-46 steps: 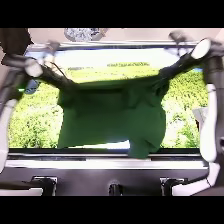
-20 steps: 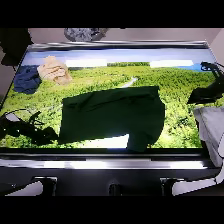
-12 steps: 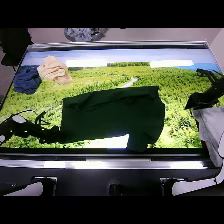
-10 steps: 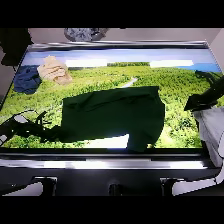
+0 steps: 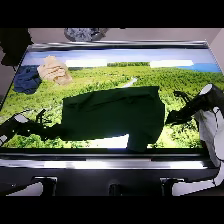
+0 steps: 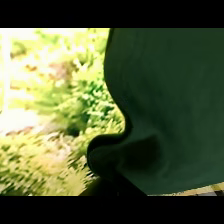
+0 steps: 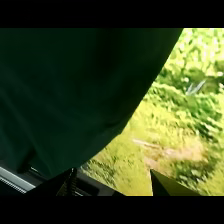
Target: Fold the shirts.
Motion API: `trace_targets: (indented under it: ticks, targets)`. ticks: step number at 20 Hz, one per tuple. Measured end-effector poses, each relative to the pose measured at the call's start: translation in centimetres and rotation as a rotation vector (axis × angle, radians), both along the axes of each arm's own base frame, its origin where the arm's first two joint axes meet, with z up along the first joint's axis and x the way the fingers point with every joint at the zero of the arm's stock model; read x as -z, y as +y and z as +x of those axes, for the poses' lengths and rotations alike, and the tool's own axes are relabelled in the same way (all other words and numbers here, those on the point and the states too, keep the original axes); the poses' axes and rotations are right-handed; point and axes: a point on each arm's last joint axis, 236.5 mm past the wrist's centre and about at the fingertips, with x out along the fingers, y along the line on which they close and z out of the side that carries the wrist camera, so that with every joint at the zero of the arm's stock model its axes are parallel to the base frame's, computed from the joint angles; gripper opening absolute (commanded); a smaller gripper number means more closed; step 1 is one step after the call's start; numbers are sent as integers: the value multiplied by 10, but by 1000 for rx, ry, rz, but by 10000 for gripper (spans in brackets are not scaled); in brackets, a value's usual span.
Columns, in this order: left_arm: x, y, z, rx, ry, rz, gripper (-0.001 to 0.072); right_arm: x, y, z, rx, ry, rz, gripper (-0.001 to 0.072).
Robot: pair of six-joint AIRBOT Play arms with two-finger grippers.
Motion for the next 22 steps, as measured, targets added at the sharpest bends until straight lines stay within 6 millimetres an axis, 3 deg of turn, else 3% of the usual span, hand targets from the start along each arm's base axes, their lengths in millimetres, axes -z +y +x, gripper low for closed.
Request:
trace_targets:
  ticks: [2,4,7,8,9,12,14,16,18,20,22]
  targets:
    - [-2,1,1,2,-8,7,33,15,10,-1,25,-2,23,482]
    - [-3,1,1,4,-13,8,33,25,17,0,51,-9,39,330]
    - [-7,0,3,22,-28,4,33,34,22,2,97,-14,48,248]
    - [-9,1,6,25,-39,2,33,35,24,2,101,-13,50,84]
    - [-12,1,10,31,-53,5,32,36,27,1,99,-9,52,46]
    - [-30,6,31,44,-114,16,29,30,34,-4,65,4,75,44]
    - [-59,9,52,65,-184,26,28,8,32,7,26,-65,74,44]
    - [-112,15,84,80,-334,65,29,-38,24,37,-23,-239,33,45]
    - [-207,21,120,90,-583,129,30,-118,9,72,-71,-493,-65,46]
    - [-329,23,136,80,-892,213,30,-233,-6,94,-86,-821,-216,46]
    - [-460,21,117,47,-1222,304,30,-360,-18,83,-57,-1163,-395,45]
